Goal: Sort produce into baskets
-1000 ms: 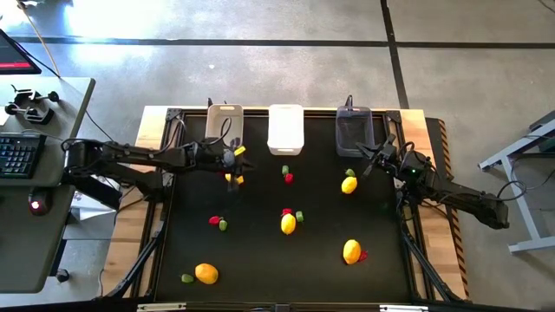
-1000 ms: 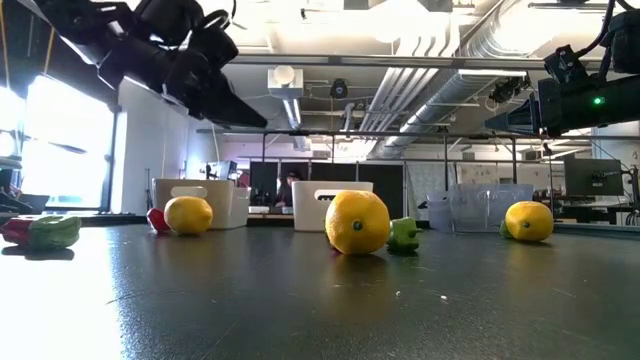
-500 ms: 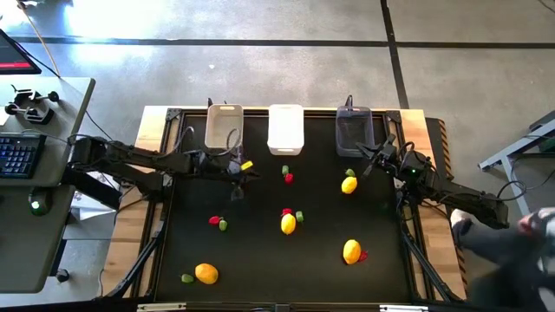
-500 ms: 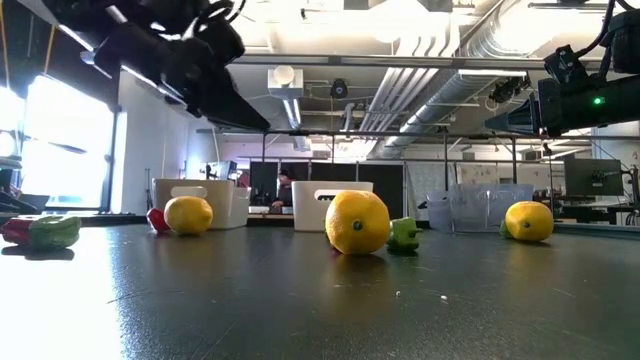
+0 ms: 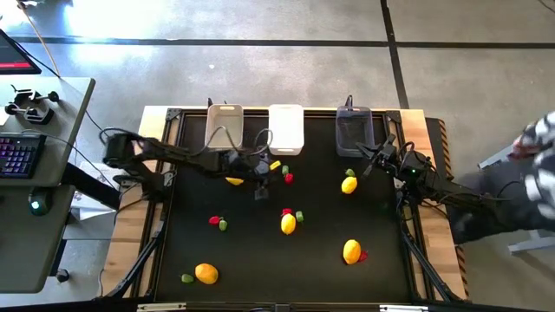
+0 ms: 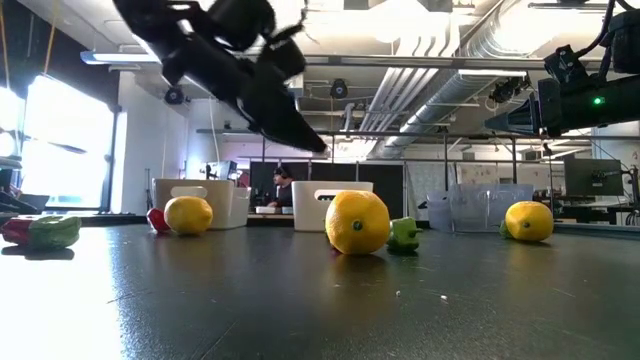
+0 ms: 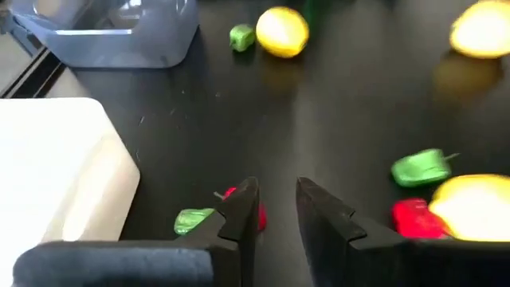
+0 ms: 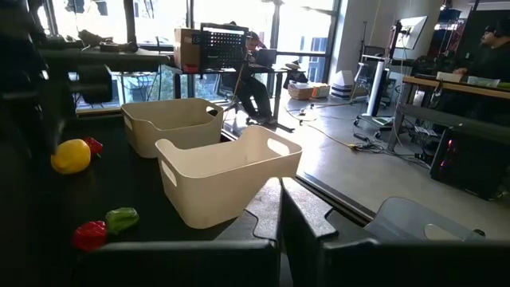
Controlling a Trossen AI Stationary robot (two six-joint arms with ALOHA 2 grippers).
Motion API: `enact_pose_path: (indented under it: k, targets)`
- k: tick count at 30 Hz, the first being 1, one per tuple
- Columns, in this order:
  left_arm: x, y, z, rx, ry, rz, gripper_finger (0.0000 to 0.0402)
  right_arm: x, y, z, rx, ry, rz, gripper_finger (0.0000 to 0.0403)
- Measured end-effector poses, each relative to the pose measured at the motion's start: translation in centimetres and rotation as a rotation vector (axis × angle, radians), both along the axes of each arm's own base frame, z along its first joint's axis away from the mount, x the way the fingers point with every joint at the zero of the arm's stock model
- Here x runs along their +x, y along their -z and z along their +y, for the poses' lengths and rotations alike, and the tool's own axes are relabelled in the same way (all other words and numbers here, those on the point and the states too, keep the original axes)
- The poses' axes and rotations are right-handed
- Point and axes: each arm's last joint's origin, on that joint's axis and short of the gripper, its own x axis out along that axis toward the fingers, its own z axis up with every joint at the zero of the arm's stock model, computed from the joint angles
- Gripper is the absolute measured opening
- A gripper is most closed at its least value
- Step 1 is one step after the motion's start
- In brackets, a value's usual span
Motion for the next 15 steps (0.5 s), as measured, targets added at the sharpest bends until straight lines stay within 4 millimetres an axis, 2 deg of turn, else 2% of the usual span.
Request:
enact_pose_path:
  k: [6,11,15]
  targets:
    - [1.9,2.3,0.2,-0.043,-0.083,0.062,0.0124,0.0,0.0,0.0,0.0,0.0,0.0,0.0]
    - [2.2,4.3,-0.1,-0.087,-0.148,0.117,0.0164,0.0,0.0,0.0,0.0,0.0,0.001,0.0]
    - [2.5,5.5,-0.9,-0.123,-0.199,0.134,0.0176,0.0,0.0,0.0,0.0,0.0,0.001,0.0]
